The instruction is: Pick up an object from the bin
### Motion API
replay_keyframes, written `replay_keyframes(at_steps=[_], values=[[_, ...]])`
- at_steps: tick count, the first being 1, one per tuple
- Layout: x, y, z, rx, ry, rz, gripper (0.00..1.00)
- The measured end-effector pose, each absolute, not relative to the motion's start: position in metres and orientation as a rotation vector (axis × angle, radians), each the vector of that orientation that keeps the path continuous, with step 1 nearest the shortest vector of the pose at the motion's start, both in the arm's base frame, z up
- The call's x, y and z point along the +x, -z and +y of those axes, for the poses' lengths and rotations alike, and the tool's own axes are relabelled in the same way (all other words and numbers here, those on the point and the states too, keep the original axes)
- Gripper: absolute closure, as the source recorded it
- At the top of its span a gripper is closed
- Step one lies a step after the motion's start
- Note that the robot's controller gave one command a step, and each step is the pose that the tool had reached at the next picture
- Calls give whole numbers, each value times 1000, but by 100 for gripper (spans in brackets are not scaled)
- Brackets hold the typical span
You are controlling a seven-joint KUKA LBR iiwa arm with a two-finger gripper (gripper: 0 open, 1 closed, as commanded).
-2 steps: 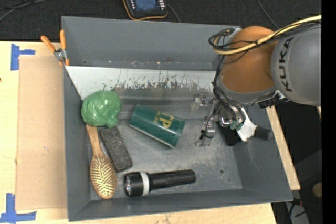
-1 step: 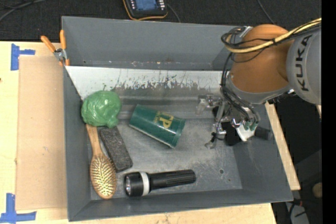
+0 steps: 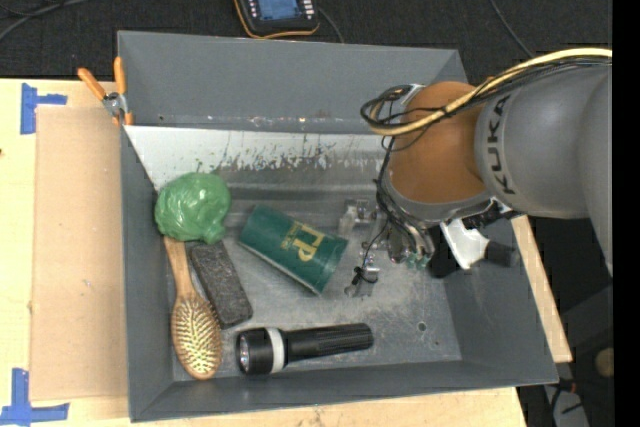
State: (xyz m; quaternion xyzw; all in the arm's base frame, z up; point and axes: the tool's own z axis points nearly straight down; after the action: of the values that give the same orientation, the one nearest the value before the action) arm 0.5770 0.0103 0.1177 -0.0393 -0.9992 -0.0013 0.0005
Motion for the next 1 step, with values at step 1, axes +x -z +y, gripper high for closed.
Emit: replay_keyframes(at_steps=[1], values=[[557, -116, 26, 76, 0, -3140, 0]])
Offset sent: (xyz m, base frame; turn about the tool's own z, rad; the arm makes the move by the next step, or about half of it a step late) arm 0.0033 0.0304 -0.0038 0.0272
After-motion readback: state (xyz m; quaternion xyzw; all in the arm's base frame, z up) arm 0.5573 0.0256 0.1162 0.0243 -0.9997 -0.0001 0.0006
